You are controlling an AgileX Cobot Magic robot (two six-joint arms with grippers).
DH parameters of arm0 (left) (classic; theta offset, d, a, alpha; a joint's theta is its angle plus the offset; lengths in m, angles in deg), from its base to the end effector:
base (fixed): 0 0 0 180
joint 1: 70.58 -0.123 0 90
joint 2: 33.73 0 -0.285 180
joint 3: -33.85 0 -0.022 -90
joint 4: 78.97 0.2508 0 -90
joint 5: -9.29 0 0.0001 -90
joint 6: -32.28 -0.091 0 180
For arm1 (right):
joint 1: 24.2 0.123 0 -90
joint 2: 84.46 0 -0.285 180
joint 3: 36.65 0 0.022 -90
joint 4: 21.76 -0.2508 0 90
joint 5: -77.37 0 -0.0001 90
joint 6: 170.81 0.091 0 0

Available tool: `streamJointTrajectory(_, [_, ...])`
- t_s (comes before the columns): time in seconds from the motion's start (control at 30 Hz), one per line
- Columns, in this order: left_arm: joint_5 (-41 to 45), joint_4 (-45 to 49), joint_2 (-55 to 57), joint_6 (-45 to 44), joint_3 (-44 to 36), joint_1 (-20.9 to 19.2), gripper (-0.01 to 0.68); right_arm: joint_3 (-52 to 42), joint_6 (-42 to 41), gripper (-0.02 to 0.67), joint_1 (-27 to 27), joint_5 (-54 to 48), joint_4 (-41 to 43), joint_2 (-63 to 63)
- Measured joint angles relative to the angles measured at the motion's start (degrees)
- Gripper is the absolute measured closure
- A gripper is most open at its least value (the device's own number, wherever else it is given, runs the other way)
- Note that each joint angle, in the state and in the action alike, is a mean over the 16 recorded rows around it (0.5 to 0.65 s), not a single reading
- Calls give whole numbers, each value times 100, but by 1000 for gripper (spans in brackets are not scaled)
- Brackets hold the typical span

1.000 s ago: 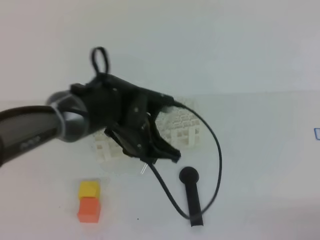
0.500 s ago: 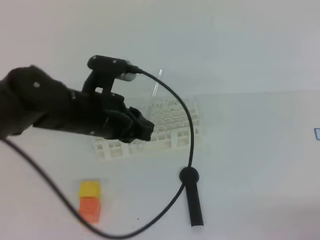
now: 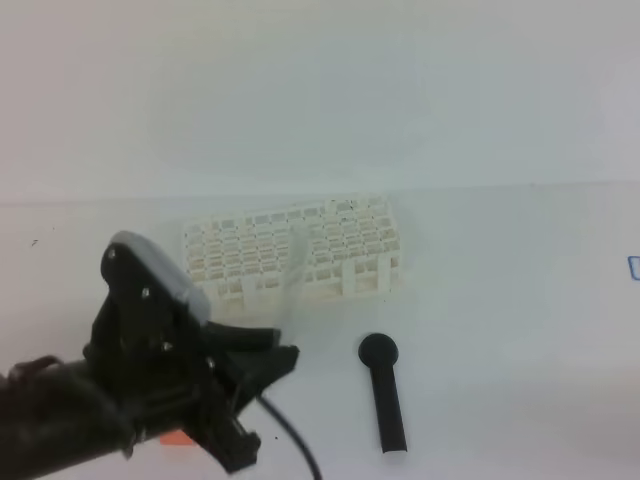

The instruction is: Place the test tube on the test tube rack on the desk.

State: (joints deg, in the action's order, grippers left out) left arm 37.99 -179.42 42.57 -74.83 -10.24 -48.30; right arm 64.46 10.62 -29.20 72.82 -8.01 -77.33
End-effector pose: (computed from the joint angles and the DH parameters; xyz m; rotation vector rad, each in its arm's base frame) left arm 0.1991 -0.1281 0.2585 0.7826 1.8535 -0.6817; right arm 0.0565 -0.0067 0.1969 -0.0857 1.5817 -0.2509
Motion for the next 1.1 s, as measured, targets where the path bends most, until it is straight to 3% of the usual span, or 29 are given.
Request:
streamJointTrajectory(0.2, [639, -218, -336, -710, -394, -1, 562, 6, 670, 654, 0, 884, -1, -1])
streamJointTrajectory(0.4, [1065, -218, -417, -902, -411, -5, 562, 271, 2451, 654, 0, 1347, 764, 37])
streamJointTrajectory(0.53, [1288, -218, -418, -1121, -411, -8, 562, 683, 4047, 654, 0, 1637, 2080, 264])
streamJointTrajectory(0.7, [1708, -218, -418, -1487, -412, -8, 562, 1431, 5990, 654, 27, 2392, 4536, 994])
streamJointTrajectory(0.87, [2132, -218, -418, -1837, -416, -8, 562, 2120, 7307, 654, 96, 3726, 6826, 2190])
streamJointTrajectory(0.97, [2384, -218, -418, -1934, -419, -8, 562, 2395, 7776, 654, 140, 4668, 7596, 2983])
streamJointTrajectory(1.1, [2469, -218, -418, -1844, -422, -8, 562, 2604, 8168, 654, 198, 5671, 7894, 3928])
